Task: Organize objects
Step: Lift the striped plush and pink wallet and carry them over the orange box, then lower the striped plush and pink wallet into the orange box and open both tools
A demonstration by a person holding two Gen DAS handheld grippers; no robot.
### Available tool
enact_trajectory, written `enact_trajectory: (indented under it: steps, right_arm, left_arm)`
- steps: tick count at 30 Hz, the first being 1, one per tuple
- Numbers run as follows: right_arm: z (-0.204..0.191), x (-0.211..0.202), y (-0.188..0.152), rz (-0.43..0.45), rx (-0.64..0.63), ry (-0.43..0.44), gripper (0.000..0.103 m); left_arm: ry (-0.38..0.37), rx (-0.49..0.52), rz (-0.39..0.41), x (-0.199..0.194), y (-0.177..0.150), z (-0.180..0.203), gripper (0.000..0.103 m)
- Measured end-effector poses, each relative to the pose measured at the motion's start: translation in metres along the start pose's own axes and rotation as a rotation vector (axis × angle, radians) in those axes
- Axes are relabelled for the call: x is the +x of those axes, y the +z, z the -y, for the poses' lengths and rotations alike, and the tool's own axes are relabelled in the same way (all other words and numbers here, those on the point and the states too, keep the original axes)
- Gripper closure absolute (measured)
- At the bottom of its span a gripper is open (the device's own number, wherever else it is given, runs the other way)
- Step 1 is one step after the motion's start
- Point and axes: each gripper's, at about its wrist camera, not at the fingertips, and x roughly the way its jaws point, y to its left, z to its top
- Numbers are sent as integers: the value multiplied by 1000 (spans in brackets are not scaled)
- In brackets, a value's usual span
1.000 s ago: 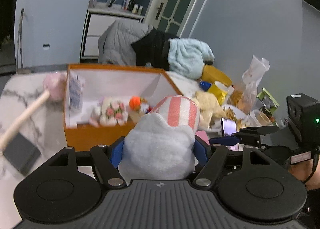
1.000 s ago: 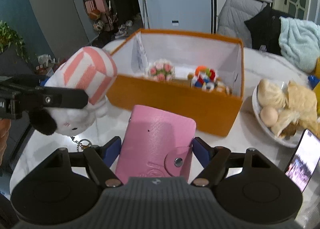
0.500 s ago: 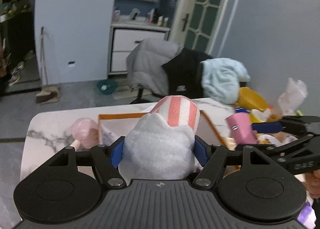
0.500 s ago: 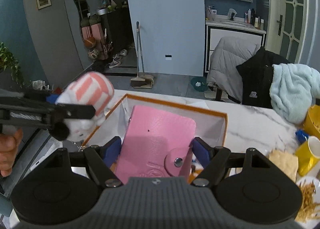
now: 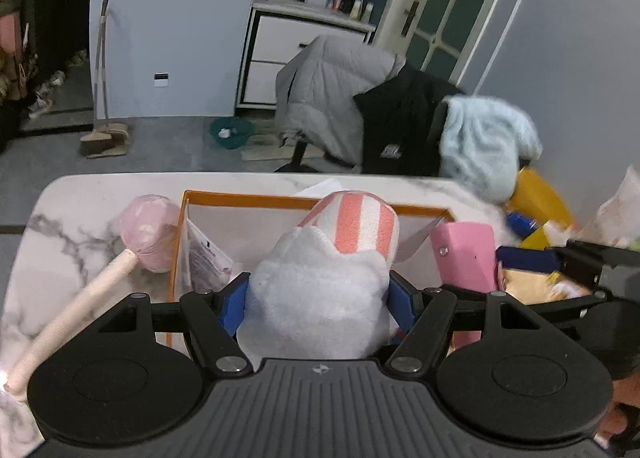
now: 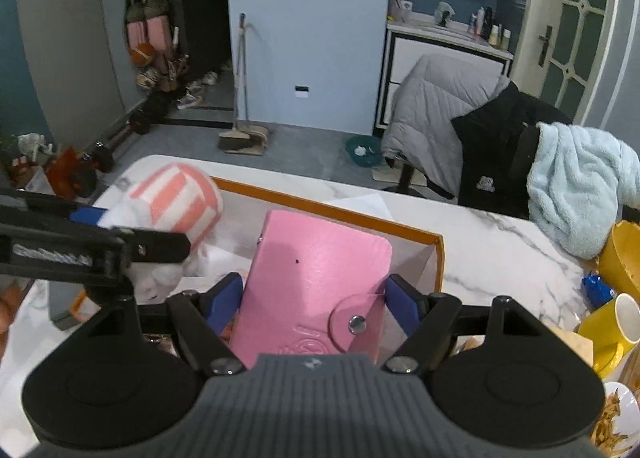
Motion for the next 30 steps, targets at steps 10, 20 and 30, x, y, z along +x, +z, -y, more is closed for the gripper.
enact_trajectory:
  steps: [10, 20, 30]
  right_arm:
    - [1, 44, -9, -43, -39, -54, 24]
    - [5, 72, -17, -66, -65, -103, 24]
    - [4, 78, -19, -39, -112, -193, 23]
  left_arm:
    - [183, 124, -148, 36, -17, 2, 21]
    - [256, 181, -197, 56, -26, 4, 20]
    - [269, 216, -206, 60, -27, 9, 15]
